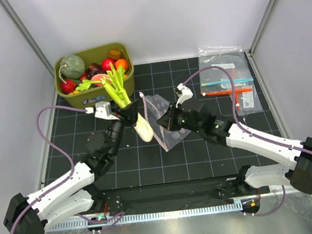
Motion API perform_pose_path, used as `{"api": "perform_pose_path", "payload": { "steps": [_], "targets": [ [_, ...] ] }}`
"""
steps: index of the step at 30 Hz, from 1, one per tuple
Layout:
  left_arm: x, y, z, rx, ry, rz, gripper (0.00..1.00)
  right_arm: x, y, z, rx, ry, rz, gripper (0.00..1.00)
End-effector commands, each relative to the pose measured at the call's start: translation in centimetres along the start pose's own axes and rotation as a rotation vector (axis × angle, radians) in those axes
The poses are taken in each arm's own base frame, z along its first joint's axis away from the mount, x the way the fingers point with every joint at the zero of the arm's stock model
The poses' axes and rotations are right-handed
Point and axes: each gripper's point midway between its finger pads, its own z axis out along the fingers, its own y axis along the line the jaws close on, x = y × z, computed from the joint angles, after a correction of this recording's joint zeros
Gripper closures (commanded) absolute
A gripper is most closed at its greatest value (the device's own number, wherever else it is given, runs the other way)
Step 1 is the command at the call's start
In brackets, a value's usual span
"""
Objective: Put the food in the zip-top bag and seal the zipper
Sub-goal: Place the fake vegetable in the zipper food storage bag.
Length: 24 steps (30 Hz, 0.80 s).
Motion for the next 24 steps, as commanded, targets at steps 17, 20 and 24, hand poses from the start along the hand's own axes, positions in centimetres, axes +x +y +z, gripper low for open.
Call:
{"api": "perform_pose_path", "payload": {
  "steps": [17, 20, 24],
  "targets": [
    [-1.6, 1.5, 2.0, -0.386, -0.104, -0.111, 1.0, -1.5, 1.9, -0.8, -0.066, -0.051, 0.008, 0.99],
    [-1.8, 1.0, 2.0, -0.385, -0.104, -0.109, 1.0, -1.7, 1.6, -0.9, -0.053, -0.059, 0.005, 0.99],
    [-1.9, 1.3, 1.9, -0.403, -0.127, -0.126, 1.0, -1.8, 1.7, -1.0, -0.054, -0.065, 0.005, 0.99]
  ]
}}
